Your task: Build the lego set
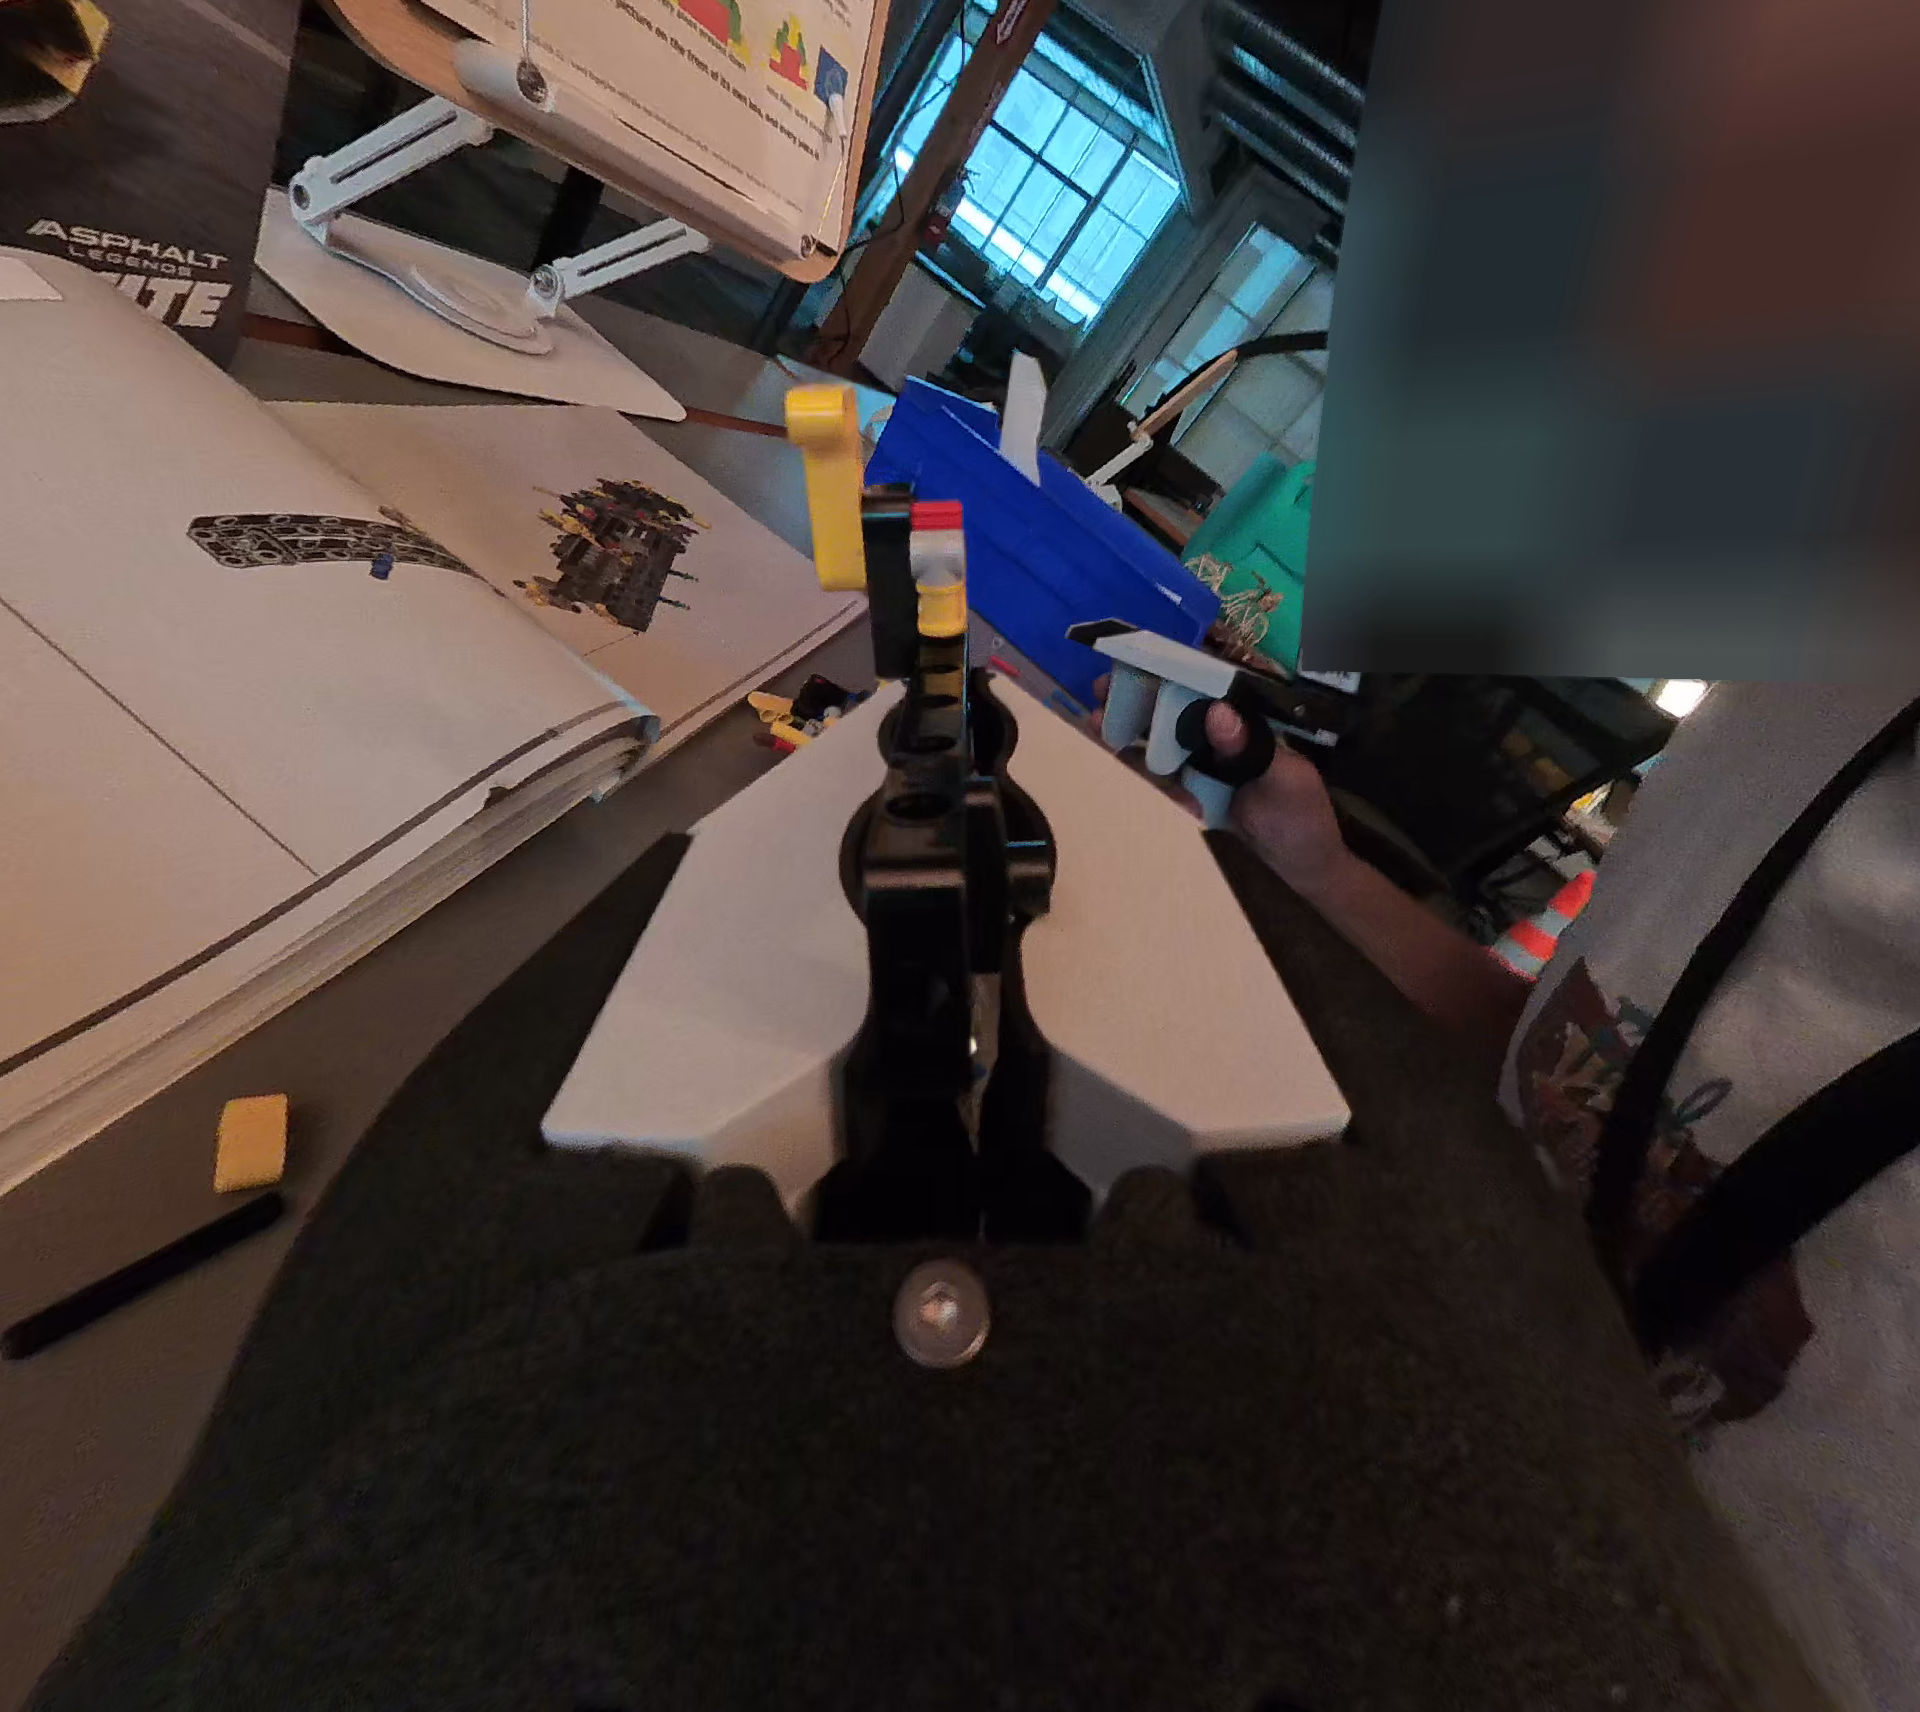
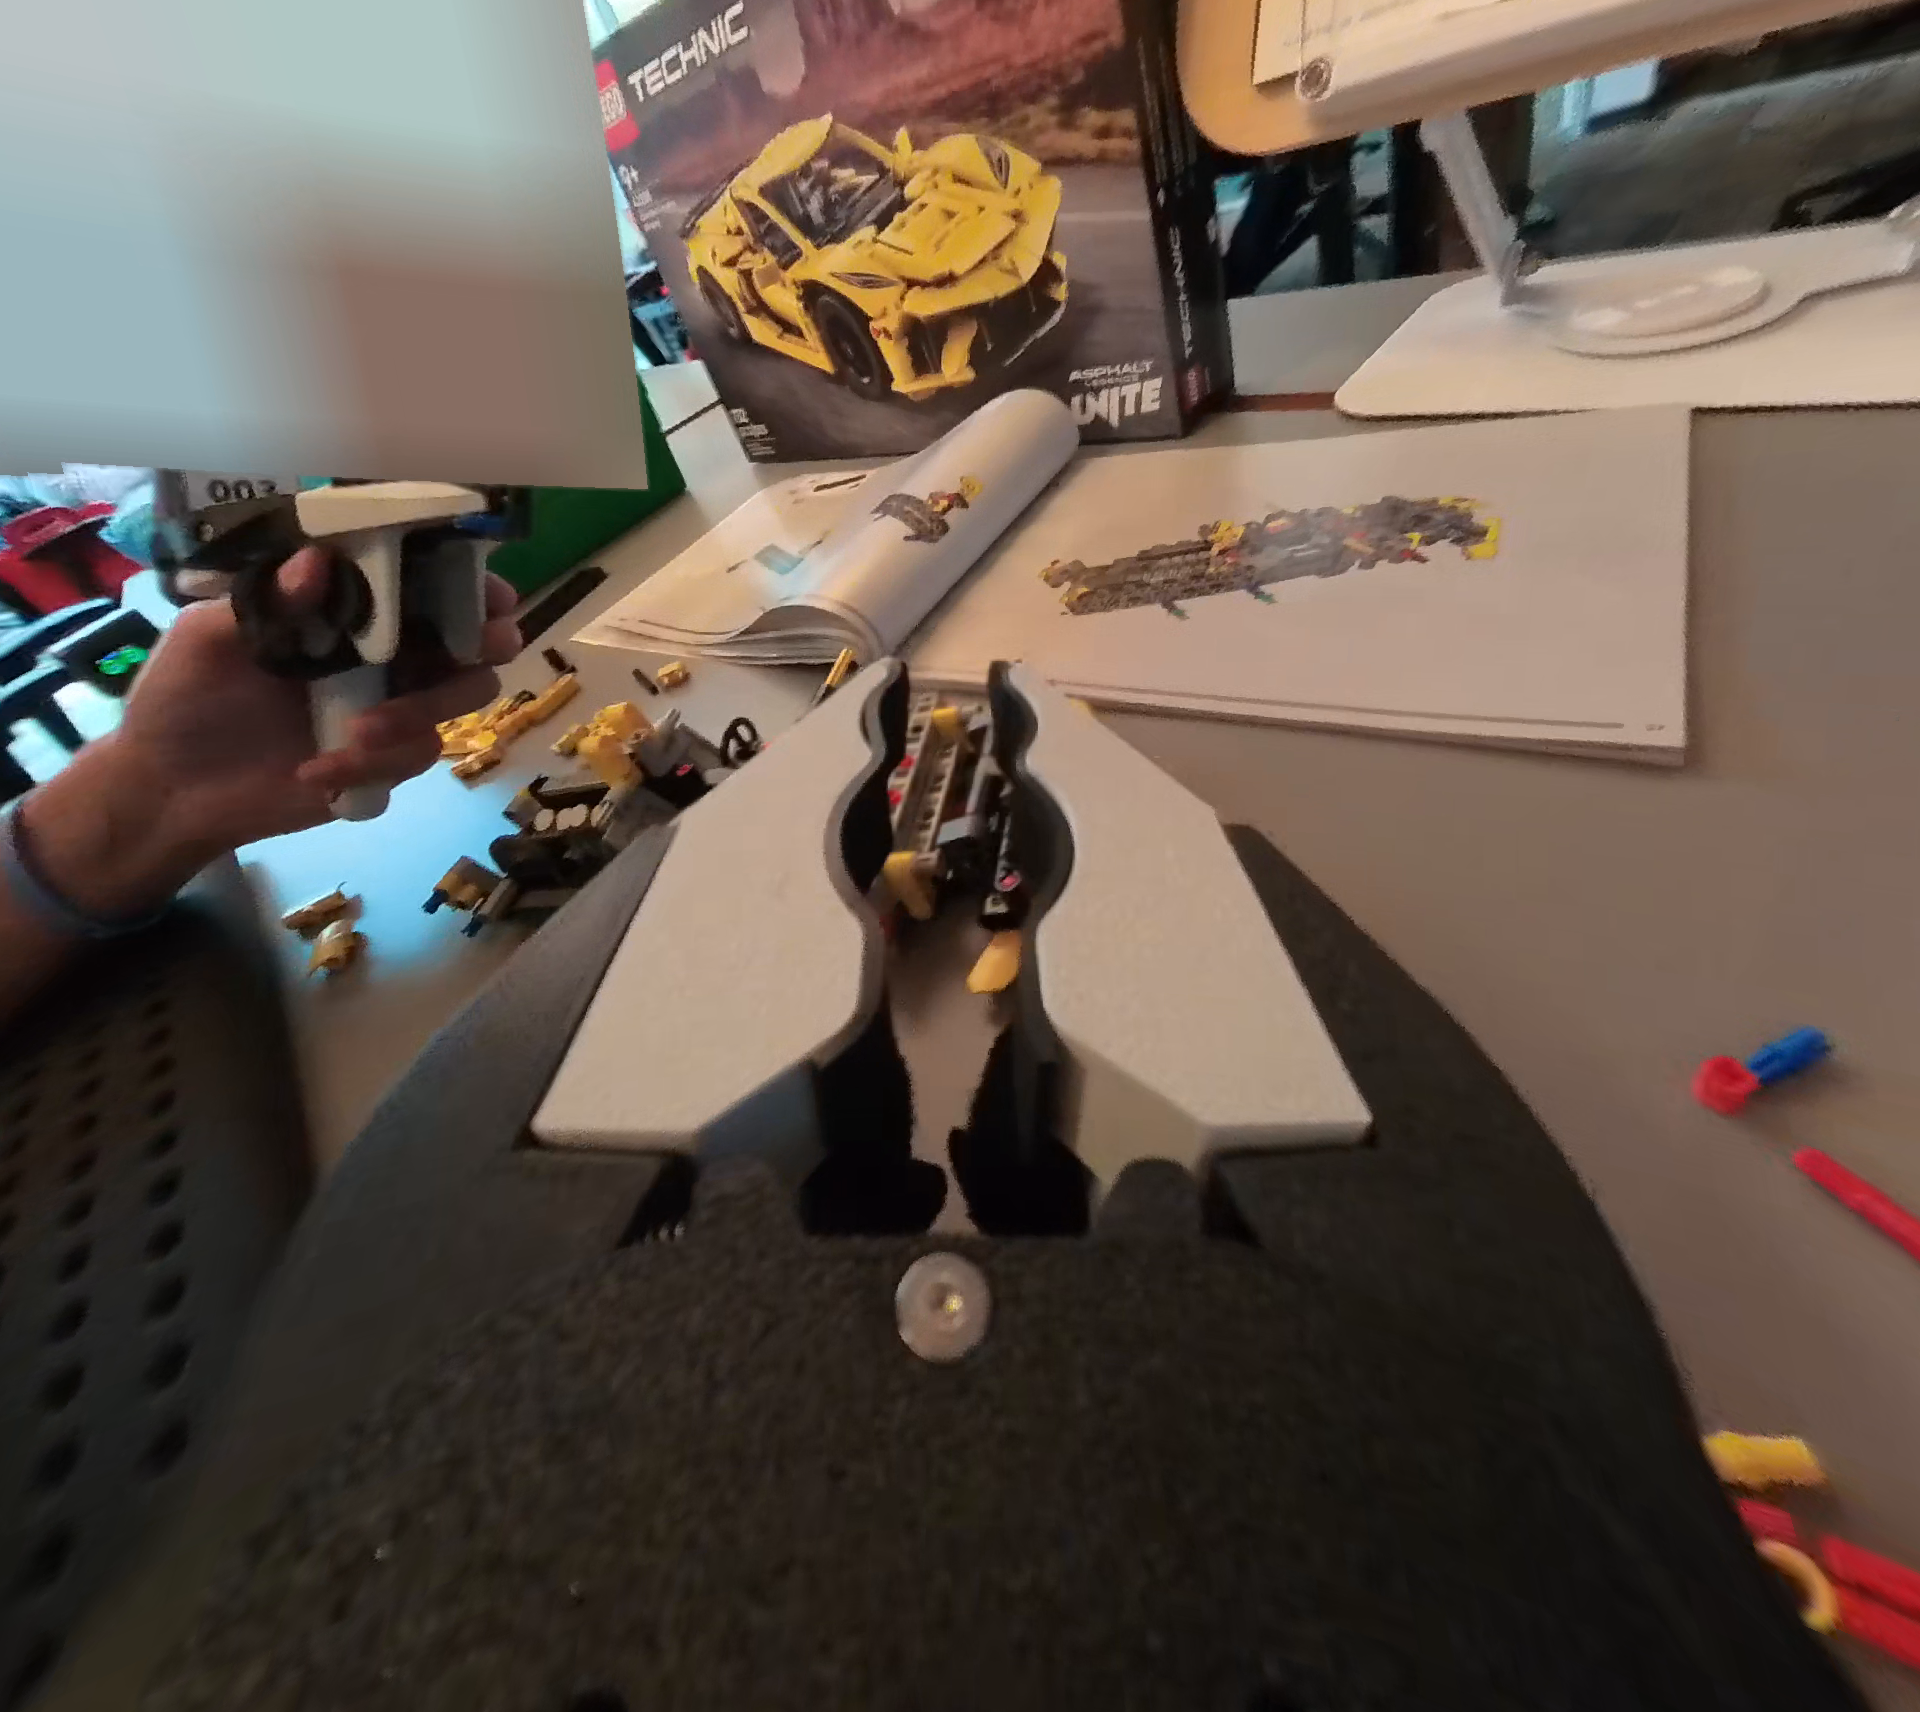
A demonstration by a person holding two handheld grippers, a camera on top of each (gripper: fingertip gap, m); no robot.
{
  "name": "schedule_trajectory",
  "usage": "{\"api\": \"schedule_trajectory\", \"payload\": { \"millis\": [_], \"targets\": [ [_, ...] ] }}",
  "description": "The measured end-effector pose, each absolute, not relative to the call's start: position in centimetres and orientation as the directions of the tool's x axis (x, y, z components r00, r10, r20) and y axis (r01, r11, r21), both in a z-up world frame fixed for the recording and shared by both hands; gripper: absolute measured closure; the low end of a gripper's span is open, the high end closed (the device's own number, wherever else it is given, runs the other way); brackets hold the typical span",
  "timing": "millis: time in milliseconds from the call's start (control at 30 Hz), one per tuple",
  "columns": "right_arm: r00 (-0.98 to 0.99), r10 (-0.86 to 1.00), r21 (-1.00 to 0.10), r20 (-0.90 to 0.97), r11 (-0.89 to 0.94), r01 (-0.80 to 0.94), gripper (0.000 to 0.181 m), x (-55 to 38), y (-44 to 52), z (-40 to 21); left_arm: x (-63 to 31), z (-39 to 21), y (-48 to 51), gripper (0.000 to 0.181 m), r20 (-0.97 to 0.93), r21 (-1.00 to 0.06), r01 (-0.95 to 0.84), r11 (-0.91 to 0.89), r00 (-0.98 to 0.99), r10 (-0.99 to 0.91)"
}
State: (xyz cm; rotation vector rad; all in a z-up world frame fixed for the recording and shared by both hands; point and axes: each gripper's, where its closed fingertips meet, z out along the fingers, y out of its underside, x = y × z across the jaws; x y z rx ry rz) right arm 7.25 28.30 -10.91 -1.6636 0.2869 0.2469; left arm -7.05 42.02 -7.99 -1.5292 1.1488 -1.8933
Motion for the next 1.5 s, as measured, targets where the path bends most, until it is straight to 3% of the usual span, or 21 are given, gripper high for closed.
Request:
{"api": "schedule_trajectory", "payload": {
  "millis": [167, 400, 533, 733, 1100, 1300, 1500],
  "targets": [
    [0.936, 0.025, -0.916, -0.351, -0.216, -0.338, 0.162, 5.4, 29.1, -12.5, -7.2, -8.8, 41.4, 0.172, 0.522, -0.853, -0.179, -0.491, -0.276, -0.807],
    [0.954, 0.232, -0.952, -0.191, -0.279, -0.123, 0.161, -0.3, 29.7, -12.4, -7.5, -8.4, 38.2, 0.171, 0.467, -0.884, -0.210, -0.417, -0.376, -0.800],
    [0.764, 0.502, -0.906, -0.405, -0.332, -0.262, 0.153, -6.7, 29.7, -10.2, -8.7, -7.4, 33.1, 0.171, 0.454, -0.890, -0.262, -0.373, -0.580, -0.676],
    [0.612, 0.639, -0.882, -0.466, -0.279, -0.381, 0.160, -9.8, 29.5, -6.4, -9.5, -6.8, 29.9, 0.171, 0.386, -0.921, -0.241, -0.305, -0.653, -0.651],
    [0.603, 0.626, -0.863, -0.494, -0.271, -0.426, 0.157, -9.4, 29.2, -6.7, -10.1, -5.9, 28.8, 0.171, 0.418, -0.902, -0.241, -0.358, -0.696, -0.585],
    [0.615, 0.635, -0.879, -0.468, -0.266, -0.395, 0.174, -9.8, 29.0, -6.8, -9.7, -6.8, 28.1, 0.170, 0.393, -0.918, -0.255, -0.304, -0.683, -0.616],
    [0.553, 0.608, -0.807, -0.569, -0.285, -0.516, 0.174, -7.7, 28.8, -6.4, -9.6, -5.9, 29.8, 0.167, 0.454, -0.883, -0.244, -0.401, -0.663, -0.595]
  ]
}}
